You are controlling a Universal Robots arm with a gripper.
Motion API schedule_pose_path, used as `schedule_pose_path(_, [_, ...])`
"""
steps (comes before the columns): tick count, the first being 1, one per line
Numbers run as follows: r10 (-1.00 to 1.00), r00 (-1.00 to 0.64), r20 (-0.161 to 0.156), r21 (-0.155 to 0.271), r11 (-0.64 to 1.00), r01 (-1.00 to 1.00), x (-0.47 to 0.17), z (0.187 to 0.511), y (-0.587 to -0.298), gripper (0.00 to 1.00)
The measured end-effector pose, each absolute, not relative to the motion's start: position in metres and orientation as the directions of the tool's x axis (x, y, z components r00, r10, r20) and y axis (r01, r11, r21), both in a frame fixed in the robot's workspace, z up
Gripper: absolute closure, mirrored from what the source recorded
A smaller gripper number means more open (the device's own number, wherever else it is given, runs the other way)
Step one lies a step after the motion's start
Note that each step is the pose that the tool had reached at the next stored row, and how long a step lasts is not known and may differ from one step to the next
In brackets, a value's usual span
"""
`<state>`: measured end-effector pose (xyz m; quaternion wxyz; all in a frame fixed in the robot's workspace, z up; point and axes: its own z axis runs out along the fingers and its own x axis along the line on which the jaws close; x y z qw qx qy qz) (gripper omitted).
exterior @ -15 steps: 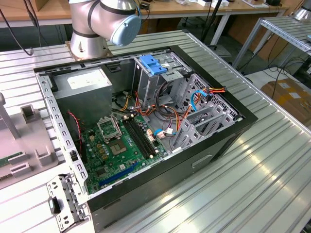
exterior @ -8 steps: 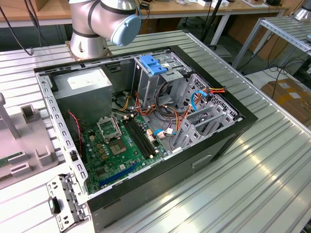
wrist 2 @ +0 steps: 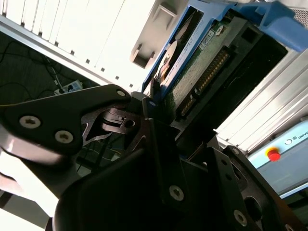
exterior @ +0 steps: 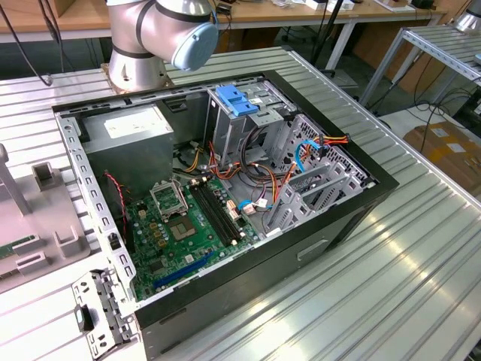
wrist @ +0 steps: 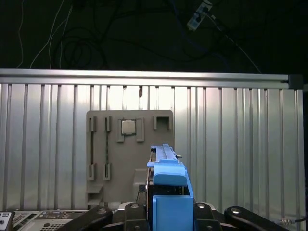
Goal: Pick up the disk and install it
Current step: 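Pick up the disk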
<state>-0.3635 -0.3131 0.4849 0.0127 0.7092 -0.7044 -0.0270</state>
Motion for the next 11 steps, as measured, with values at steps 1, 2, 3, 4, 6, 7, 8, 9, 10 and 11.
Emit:
schedule_pose_path(1, [-1.000, 0.006, -0.020, 0.056, -0.007, -0.998, -0.363, 0.485, -0.313, 0.64])
schedule_pose_path(2, [-1.000, 0.006, -0.021, 0.056, -0.007, -0.998, -0.362, 0.485, -0.313, 0.64])
schedule_pose_path(3, [-1.000, 0.006, -0.020, 0.056, -0.007, -0.998, -0.361, 0.485, -0.313, 0.64])
schedule_pose_path(4, [-1.000, 0.006, -0.020, 0.056, -0.007, -0.998, -0.360, 0.485, -0.313, 0.64])
schedule_pose_path(6, [-1.000, 0.006, -0.020, 0.056, -0.007, -0.998, -0.358, 0.485, -0.313, 0.64])
schedule_pose_path(7, [-1.000, 0.006, -0.020, 0.056, -0.007, -0.998, -0.357, 0.485, -0.313, 0.64])
schedule_pose_path(8, [-1.000, 0.006, -0.020, 0.056, -0.007, -0.998, -0.356, 0.485, -0.314, 0.64])
schedule_pose_path(9, [-1.000, 0.006, -0.020, 0.056, -0.007, -0.998, -0.354, 0.485, -0.314, 0.64])
schedule_pose_path(10, [-1.000, 0.006, -0.020, 0.056, -0.007, -0.998, -0.353, 0.485, -0.314, 0.64])
schedule_pose_path(11, [-1.000, 0.006, -0.020, 0.056, -0.007, -0.998, -0.352, 0.485, -0.314, 0.64])
